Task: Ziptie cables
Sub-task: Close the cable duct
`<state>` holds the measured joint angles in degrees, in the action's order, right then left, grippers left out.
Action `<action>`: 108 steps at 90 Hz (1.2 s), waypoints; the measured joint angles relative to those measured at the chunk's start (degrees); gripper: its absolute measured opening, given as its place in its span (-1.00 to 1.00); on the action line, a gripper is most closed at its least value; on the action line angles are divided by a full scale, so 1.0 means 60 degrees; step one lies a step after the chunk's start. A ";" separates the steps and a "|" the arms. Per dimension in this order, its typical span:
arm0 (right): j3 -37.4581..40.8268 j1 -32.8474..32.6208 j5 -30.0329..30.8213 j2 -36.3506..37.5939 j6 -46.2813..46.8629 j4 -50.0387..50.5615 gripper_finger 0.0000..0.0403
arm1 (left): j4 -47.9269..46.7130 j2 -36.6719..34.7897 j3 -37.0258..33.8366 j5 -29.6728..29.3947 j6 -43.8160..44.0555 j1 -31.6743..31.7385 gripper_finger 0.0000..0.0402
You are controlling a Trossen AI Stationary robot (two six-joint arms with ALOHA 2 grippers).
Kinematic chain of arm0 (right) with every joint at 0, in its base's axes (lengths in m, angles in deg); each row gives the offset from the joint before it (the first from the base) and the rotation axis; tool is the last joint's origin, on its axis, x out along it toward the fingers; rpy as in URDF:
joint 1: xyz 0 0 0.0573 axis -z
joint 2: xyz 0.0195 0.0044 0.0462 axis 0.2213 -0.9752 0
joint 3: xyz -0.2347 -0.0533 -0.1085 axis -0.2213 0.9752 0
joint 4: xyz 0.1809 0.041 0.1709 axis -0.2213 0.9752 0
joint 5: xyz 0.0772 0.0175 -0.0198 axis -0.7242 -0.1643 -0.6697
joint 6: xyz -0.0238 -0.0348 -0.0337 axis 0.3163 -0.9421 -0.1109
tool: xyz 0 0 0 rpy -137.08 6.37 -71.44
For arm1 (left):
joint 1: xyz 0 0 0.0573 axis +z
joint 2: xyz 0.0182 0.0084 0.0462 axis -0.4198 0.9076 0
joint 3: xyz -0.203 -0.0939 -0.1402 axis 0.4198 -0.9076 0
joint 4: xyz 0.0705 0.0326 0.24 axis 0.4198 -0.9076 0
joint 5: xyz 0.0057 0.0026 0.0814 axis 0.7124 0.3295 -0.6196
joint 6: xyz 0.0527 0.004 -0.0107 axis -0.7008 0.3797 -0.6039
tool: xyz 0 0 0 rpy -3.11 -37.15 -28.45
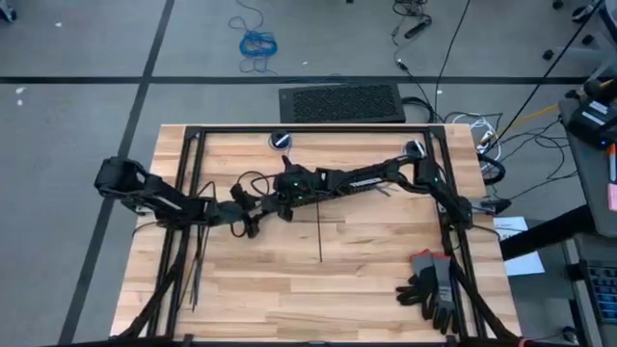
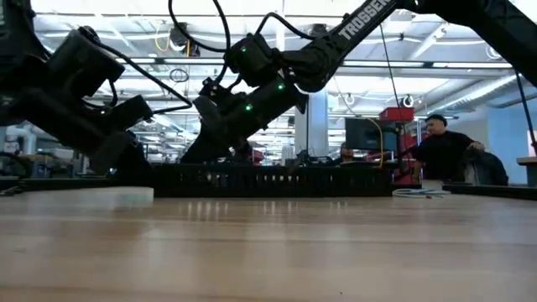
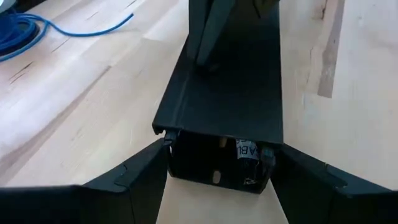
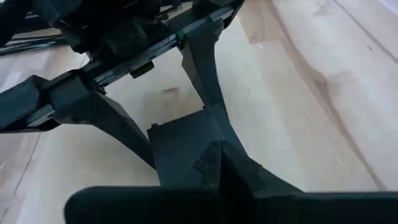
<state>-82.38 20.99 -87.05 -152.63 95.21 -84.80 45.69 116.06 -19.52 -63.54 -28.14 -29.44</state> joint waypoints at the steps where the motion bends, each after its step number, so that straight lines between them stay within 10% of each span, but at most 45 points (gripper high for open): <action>1: 0.0000 0.0000 -0.0002 0.0000 -0.0002 -0.0010 -1.00 | 0.0000 0.0000 0.0000 0.0000 0.0002 0.0000 0.28; 108: 0.0015 -0.0099 -0.0193 0.0060 -0.0322 -0.0376 -1.00 | 0.0120 0.0004 -0.0004 -0.0018 -0.0146 0.0011 0.28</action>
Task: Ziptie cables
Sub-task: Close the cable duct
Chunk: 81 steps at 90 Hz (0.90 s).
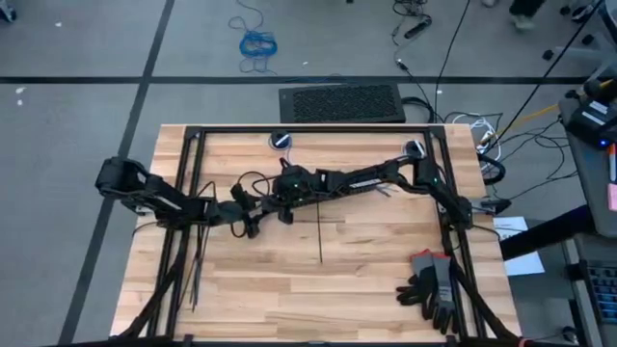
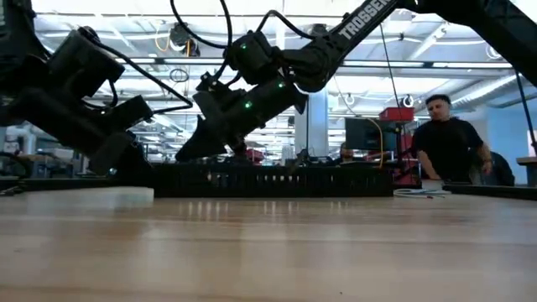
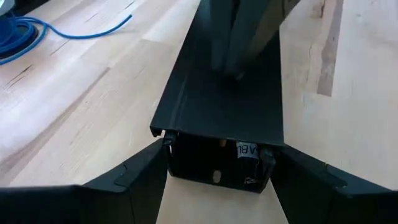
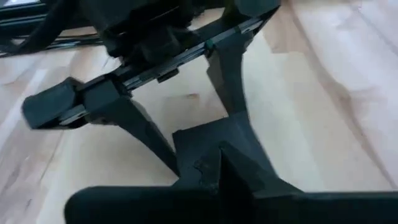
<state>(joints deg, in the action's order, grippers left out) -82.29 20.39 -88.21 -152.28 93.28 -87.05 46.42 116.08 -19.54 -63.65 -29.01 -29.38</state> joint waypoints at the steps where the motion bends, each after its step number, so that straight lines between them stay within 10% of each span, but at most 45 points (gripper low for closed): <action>1: 0.0000 -0.0003 0.0049 0.0015 0.0000 0.0006 -1.00 | 0.0000 0.0000 0.0000 0.0000 0.0000 0.0000 0.28; 81: -0.0051 0.0052 0.0157 -0.0312 0.0066 0.0089 -1.00 | -0.0022 0.0000 0.0026 0.0018 0.0007 0.0000 0.28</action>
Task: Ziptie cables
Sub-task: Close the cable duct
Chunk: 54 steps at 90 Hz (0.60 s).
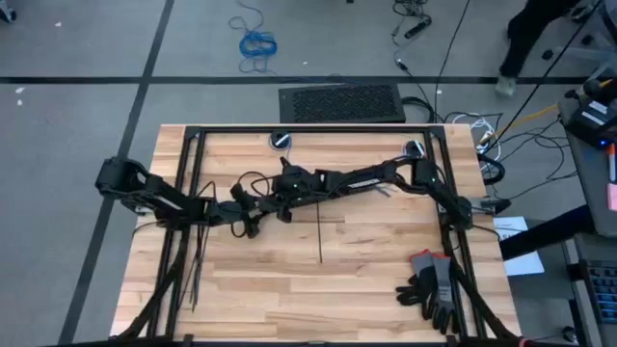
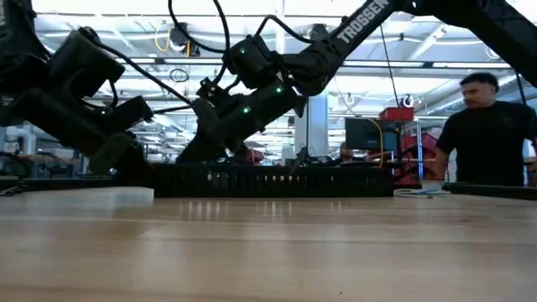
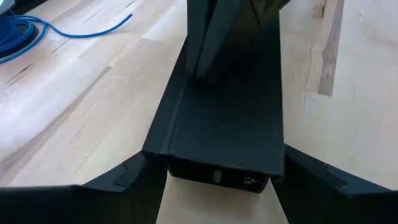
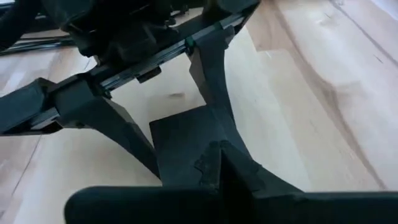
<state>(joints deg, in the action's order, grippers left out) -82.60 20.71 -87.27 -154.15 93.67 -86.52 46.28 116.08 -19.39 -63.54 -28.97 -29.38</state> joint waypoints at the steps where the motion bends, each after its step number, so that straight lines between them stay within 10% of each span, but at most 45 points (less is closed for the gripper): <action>1: 0.0000 0.0000 0.0002 0.0029 0.0000 0.0027 -1.00 | -0.0002 0.0000 0.0000 0.0000 0.0000 0.0000 0.28; 54: 0.0036 -0.0018 0.0207 0.0351 -0.0279 0.0709 -1.00 | 0.0011 0.0000 0.0018 0.0033 -0.0011 0.0000 0.28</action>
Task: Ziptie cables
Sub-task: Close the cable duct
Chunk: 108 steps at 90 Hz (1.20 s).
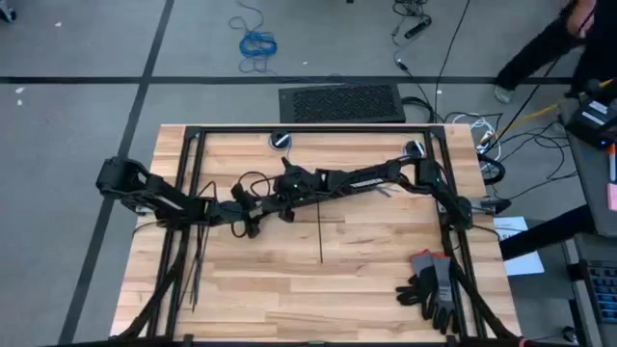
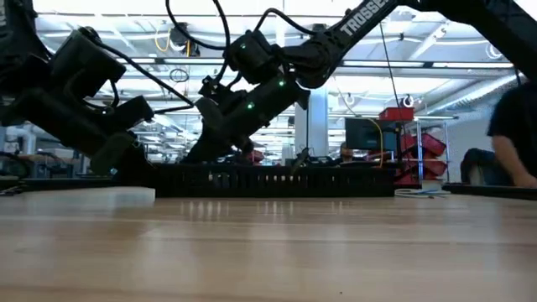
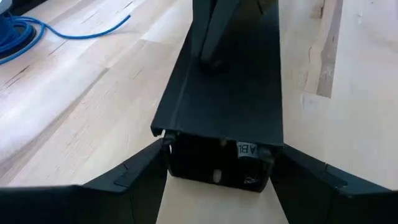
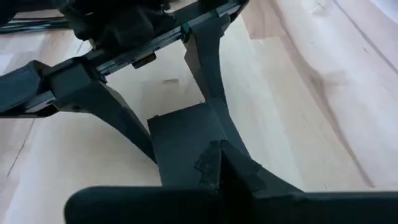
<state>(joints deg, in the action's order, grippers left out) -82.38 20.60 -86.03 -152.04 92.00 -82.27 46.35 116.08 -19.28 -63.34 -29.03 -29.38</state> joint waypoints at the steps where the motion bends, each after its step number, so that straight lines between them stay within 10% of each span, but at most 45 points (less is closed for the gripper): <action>1: 0.0000 0.0002 -0.0016 0.0000 -0.0012 0.0000 -1.00 | 0.0001 0.0000 0.0000 0.0000 -0.0002 0.0000 0.28; 70: 0.0020 0.0021 -0.0459 -0.0027 -0.0298 -0.0319 -0.98 | 0.0016 -0.0002 -0.0007 0.0015 -0.0070 0.0000 0.28; 108: 0.0033 -0.0341 0.0720 0.1053 -0.1110 0.0775 -0.35 | -0.0101 -0.0396 -0.0022 -0.0020 -0.0351 -0.0077 0.28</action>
<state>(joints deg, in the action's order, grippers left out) -82.18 18.56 -81.71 -145.73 85.33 -77.62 45.74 113.70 -19.41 -63.46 -31.14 -29.84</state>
